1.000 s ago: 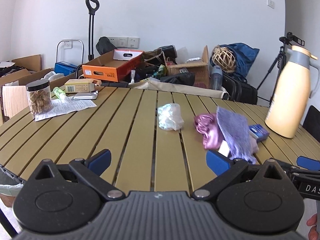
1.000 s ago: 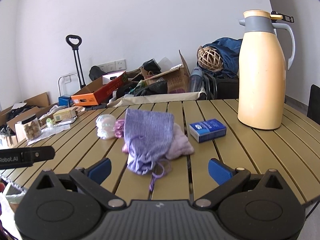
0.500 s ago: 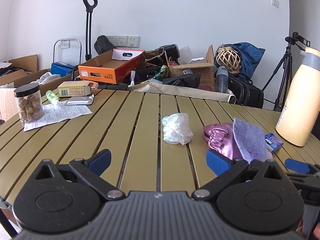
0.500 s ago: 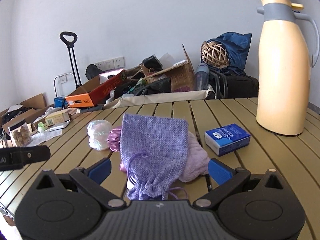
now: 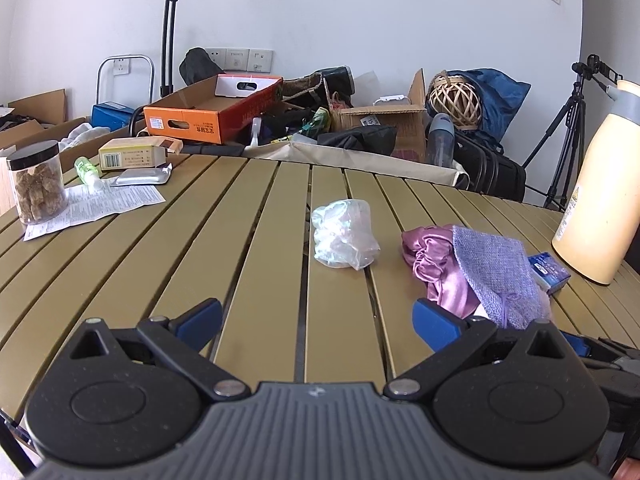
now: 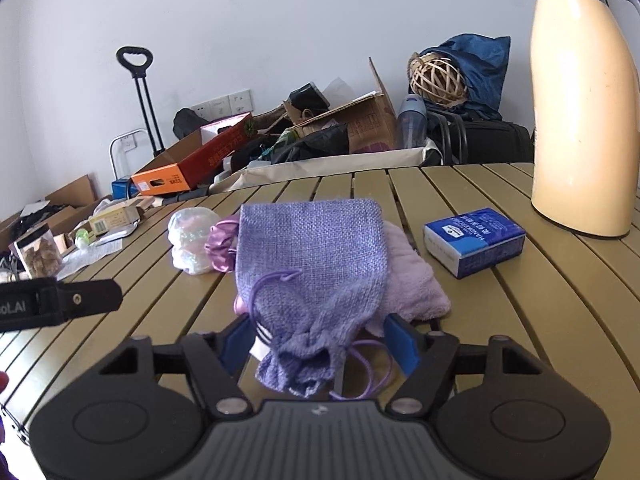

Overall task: Collect trash
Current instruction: 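Reach the right tool to the purple cloth bag and close on it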

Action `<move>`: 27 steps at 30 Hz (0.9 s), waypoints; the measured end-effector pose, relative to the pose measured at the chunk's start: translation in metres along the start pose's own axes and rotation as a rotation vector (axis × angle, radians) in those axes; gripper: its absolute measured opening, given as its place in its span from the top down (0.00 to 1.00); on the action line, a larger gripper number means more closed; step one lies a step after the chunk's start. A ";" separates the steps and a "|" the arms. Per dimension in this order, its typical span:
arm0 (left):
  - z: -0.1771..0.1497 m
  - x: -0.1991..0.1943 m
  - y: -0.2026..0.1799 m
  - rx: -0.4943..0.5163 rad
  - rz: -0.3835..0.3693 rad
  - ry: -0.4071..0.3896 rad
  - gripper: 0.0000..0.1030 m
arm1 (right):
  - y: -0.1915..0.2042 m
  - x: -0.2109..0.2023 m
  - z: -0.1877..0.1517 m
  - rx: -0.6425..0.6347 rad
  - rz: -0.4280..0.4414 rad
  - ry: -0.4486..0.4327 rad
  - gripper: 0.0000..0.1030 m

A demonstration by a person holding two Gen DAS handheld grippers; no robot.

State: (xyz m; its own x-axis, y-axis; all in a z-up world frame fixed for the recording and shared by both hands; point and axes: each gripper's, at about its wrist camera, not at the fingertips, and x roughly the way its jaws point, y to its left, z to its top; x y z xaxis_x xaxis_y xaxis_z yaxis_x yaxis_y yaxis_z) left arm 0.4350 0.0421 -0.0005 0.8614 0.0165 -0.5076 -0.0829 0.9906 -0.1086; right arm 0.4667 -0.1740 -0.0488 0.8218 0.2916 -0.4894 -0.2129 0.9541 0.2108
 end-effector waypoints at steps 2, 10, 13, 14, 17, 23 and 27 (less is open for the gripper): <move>0.000 -0.001 0.000 -0.001 0.000 0.000 0.00 | -0.001 -0.001 0.000 0.007 0.019 0.006 0.43; 0.000 0.000 -0.002 -0.010 -0.007 0.008 0.00 | -0.001 -0.011 0.001 -0.002 0.032 -0.021 0.63; 0.000 0.002 -0.007 -0.014 -0.020 0.016 0.00 | -0.005 -0.016 0.001 0.000 0.036 -0.037 0.65; 0.000 0.003 -0.009 -0.012 -0.024 0.018 0.00 | -0.006 -0.018 0.002 -0.001 0.040 -0.040 0.66; -0.001 0.005 -0.016 -0.004 -0.037 0.024 0.00 | -0.010 -0.025 0.002 -0.006 0.045 -0.060 0.69; -0.004 0.011 -0.034 0.012 -0.062 0.036 0.00 | -0.020 -0.041 0.003 -0.016 0.033 -0.107 0.72; -0.006 0.017 -0.044 0.014 -0.082 0.047 0.00 | -0.030 -0.048 0.004 -0.013 0.013 -0.123 0.73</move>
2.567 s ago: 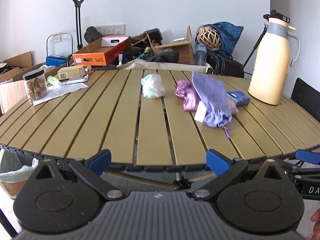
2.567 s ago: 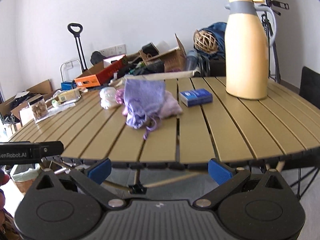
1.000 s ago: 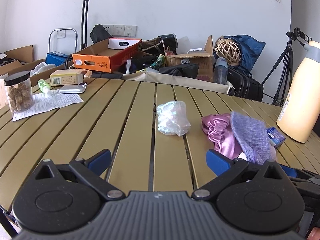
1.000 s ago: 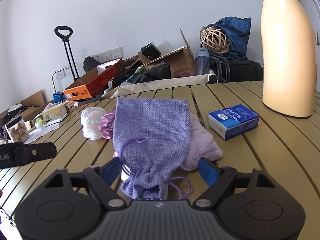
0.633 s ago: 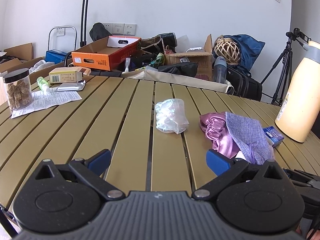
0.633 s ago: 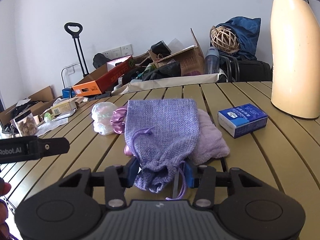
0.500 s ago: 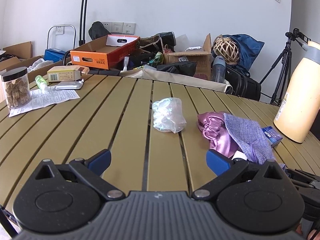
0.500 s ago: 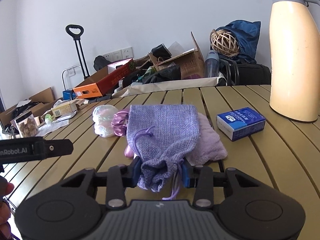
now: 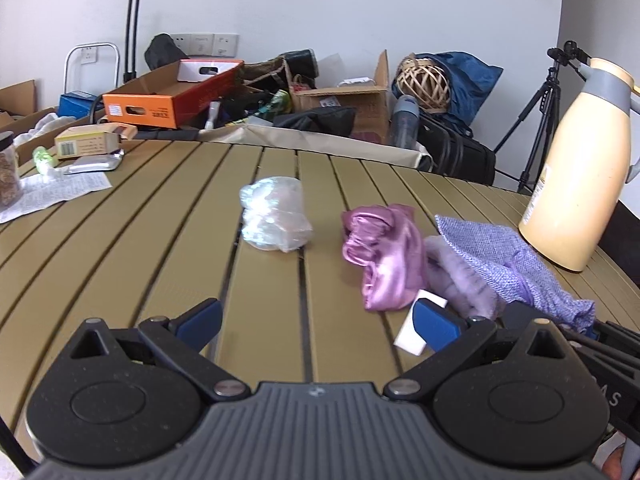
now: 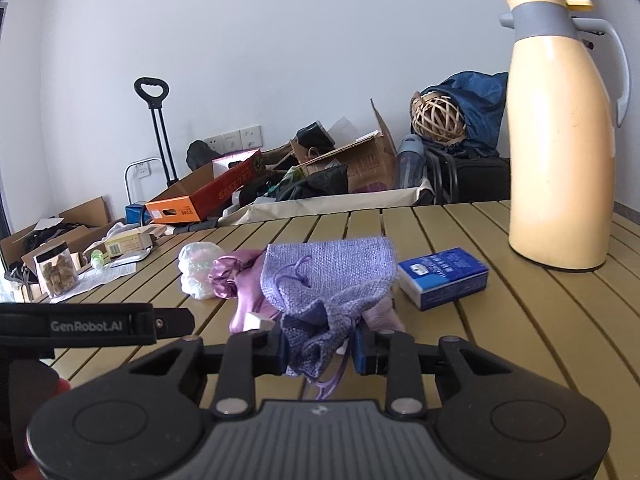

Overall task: Collect trash
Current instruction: 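Reach the right tool to the purple cloth bag and close on it, then grasp the white paper card with the left tool while the right tool holds the purple bag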

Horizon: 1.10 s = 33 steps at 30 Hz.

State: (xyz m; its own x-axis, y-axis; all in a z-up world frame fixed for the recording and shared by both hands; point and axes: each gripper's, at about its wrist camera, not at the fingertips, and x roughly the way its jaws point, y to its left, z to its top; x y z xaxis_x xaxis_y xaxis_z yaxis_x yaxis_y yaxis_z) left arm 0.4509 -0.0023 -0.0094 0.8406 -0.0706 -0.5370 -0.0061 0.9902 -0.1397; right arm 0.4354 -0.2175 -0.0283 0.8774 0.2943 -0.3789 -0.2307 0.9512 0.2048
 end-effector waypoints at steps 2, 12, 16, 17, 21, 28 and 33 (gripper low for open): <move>-0.001 0.003 -0.006 0.003 -0.009 0.007 0.00 | -0.005 -0.004 0.000 -0.001 -0.010 -0.010 0.73; -0.005 0.020 -0.034 0.028 -0.055 0.034 0.00 | -0.027 -0.019 0.000 0.012 -0.051 -0.049 0.73; -0.005 0.027 -0.046 0.039 -0.061 0.037 0.00 | -0.034 -0.022 -0.001 0.019 -0.068 -0.056 0.73; -0.005 0.029 -0.050 0.045 -0.055 0.039 0.00 | -0.036 -0.023 -0.001 0.020 -0.072 -0.057 0.73; -0.007 0.035 -0.059 0.051 -0.059 0.052 0.02 | -0.043 -0.026 -0.001 0.025 -0.083 -0.060 0.73; -0.008 0.043 -0.062 0.047 -0.052 0.070 0.25 | -0.049 -0.031 -0.003 0.020 -0.091 -0.065 0.73; -0.008 0.047 -0.065 0.052 -0.053 0.073 0.38 | -0.051 -0.034 -0.003 0.022 -0.093 -0.067 0.73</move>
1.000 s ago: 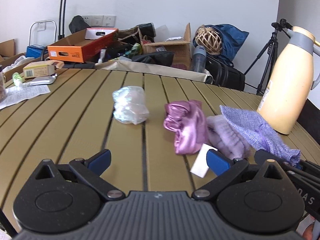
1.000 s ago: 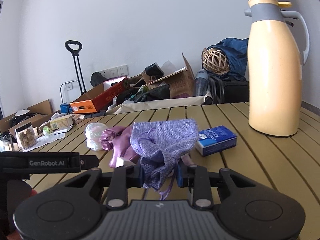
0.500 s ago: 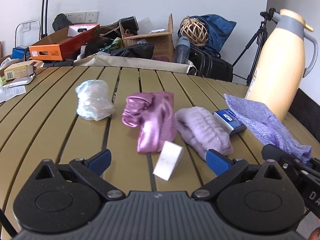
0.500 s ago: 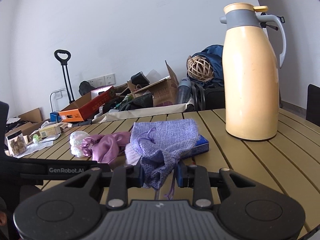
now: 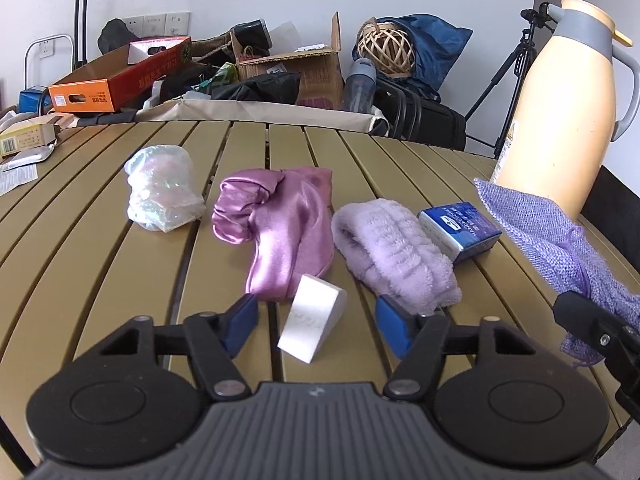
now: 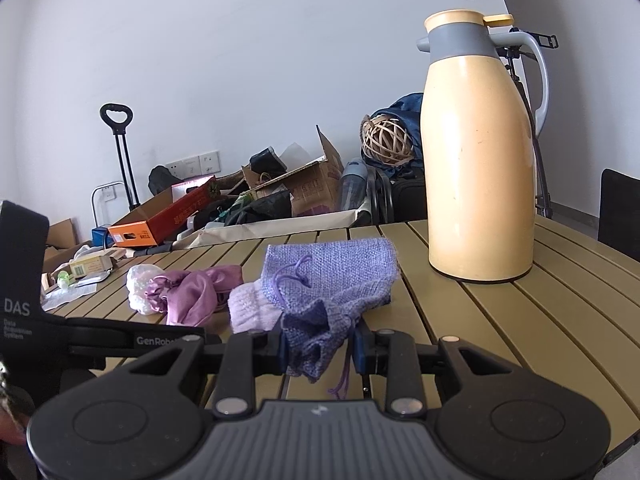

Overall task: Collect trash
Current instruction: 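Grasp the white paper card with the left tool while the right tool holds the purple bag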

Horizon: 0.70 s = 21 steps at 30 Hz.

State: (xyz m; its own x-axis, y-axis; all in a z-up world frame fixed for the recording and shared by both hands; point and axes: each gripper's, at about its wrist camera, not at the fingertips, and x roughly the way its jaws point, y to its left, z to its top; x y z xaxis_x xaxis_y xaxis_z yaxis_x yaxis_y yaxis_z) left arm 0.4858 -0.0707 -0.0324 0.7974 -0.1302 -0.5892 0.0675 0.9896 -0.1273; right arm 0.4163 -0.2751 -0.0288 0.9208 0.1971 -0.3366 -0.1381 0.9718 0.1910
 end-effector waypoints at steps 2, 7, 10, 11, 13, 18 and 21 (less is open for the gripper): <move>0.000 0.000 -0.001 0.003 0.002 -0.004 0.53 | -0.001 -0.001 0.000 -0.001 0.000 0.000 0.73; -0.001 0.001 -0.001 0.012 -0.019 -0.008 0.78 | -0.001 -0.001 0.000 0.000 0.000 -0.001 0.73; -0.003 -0.001 -0.002 0.021 -0.021 -0.013 0.80 | -0.001 -0.002 -0.001 0.000 0.003 -0.002 0.73; -0.003 -0.002 -0.003 0.023 -0.023 -0.015 0.80 | -0.001 -0.002 -0.001 0.000 0.005 -0.002 0.73; -0.004 -0.004 -0.003 0.028 -0.024 -0.019 0.80 | 0.000 -0.003 -0.001 -0.001 0.007 -0.004 0.73; -0.004 -0.013 -0.004 0.044 -0.029 -0.043 0.80 | 0.001 -0.005 0.000 -0.003 0.015 -0.009 0.73; -0.004 -0.021 -0.002 0.051 -0.032 -0.059 0.80 | 0.003 -0.008 0.000 -0.009 0.022 -0.014 0.73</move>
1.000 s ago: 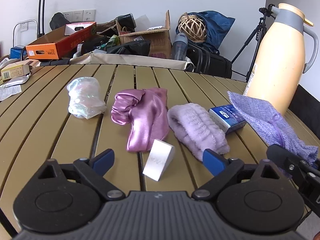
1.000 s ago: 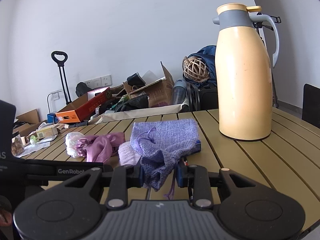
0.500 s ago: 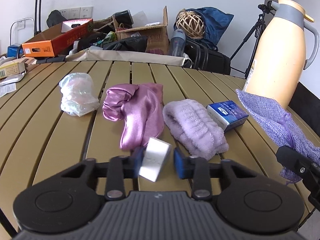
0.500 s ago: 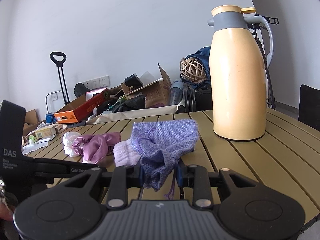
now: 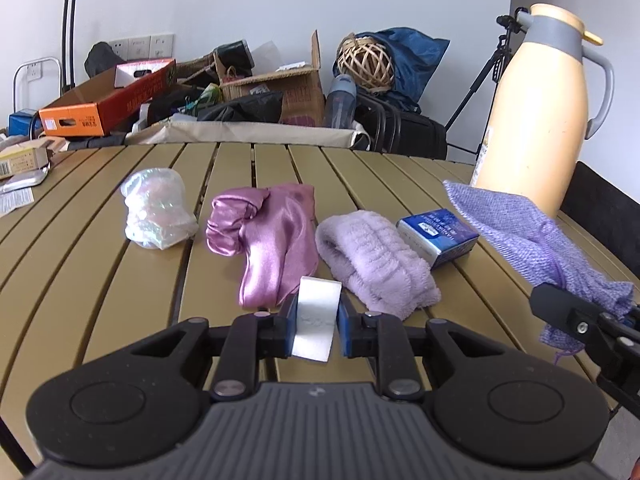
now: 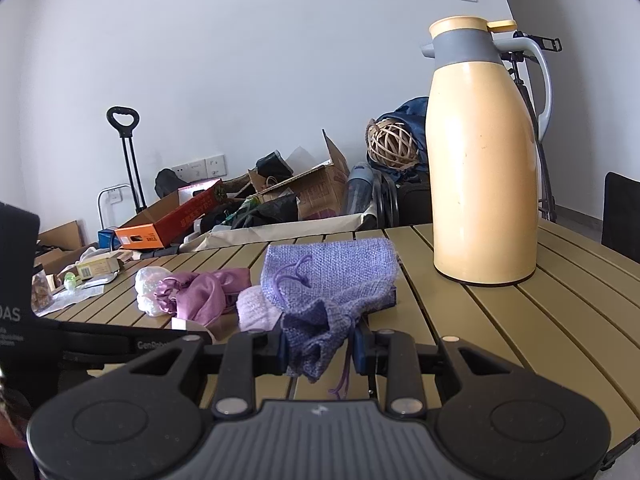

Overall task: Collect trash
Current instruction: 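Grasp the white paper card with the left tool while the right tool holds the purple bag, then carry the purple bag and white card with both tools down to the black bin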

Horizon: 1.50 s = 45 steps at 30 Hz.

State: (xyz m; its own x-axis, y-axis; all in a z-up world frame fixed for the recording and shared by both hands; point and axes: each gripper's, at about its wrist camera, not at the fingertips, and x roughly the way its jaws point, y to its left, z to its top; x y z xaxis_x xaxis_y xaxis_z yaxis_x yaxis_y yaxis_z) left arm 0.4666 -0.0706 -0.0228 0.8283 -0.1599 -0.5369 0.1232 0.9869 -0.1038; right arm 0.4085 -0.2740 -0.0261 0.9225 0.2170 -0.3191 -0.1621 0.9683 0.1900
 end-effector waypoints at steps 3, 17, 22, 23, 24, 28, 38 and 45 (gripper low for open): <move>0.000 -0.010 0.001 0.001 -0.002 -0.014 0.80 | 0.003 -0.005 -0.001 -0.009 0.003 -0.004 0.73; -0.002 -0.071 0.010 0.010 0.031 -0.076 0.80 | 0.034 -0.036 0.001 -0.038 0.029 -0.021 0.73; -0.007 -0.095 0.018 -0.001 0.048 -0.075 0.80 | 0.048 -0.052 -0.002 -0.043 0.045 -0.011 0.73; -0.008 -0.100 0.020 -0.003 0.051 -0.076 0.80 | 0.051 -0.056 -0.002 -0.046 0.048 -0.013 0.73; -0.010 -0.105 0.022 -0.006 0.053 -0.077 0.80 | 0.053 -0.061 -0.002 -0.050 0.052 -0.014 0.73; -0.016 -0.128 0.027 -0.010 0.063 -0.084 0.80 | 0.064 -0.081 -0.002 -0.069 0.065 -0.019 0.73; -0.036 -0.185 0.032 -0.001 0.072 -0.107 0.80 | 0.082 -0.133 -0.009 -0.095 0.084 -0.025 0.73; -0.055 -0.214 0.032 0.011 0.084 -0.103 0.80 | 0.089 -0.161 -0.024 -0.109 0.097 0.001 0.73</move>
State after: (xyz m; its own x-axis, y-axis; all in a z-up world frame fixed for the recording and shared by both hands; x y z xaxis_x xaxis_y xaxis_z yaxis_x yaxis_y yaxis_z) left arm 0.2634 -0.0060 0.0422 0.8879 -0.0745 -0.4541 0.0566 0.9970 -0.0530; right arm 0.2375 -0.2201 0.0196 0.9005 0.3102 -0.3047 -0.2874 0.9505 0.1183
